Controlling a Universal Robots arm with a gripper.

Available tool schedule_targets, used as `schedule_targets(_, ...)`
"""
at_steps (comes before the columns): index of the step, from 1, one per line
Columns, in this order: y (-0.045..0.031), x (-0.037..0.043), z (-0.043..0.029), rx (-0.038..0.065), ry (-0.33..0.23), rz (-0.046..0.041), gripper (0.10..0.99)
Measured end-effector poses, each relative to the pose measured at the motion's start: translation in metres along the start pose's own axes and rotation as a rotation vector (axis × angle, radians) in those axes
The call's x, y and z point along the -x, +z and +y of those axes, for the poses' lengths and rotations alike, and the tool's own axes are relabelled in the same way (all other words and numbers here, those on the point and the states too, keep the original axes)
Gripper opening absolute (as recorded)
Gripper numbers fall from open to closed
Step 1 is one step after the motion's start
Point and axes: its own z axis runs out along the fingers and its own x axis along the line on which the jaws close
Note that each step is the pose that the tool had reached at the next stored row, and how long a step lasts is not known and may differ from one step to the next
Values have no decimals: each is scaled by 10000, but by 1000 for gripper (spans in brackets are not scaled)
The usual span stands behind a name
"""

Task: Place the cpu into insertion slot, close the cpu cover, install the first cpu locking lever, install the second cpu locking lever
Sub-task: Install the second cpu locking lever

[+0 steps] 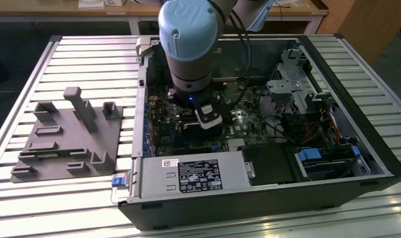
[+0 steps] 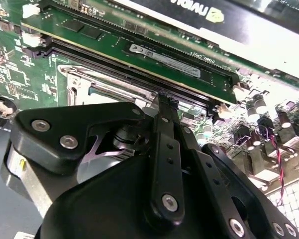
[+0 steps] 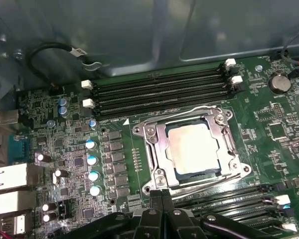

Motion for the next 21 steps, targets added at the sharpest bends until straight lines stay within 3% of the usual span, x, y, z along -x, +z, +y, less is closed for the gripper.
schedule_targets(21, 92, -38, 20, 67, 6, 13, 106)
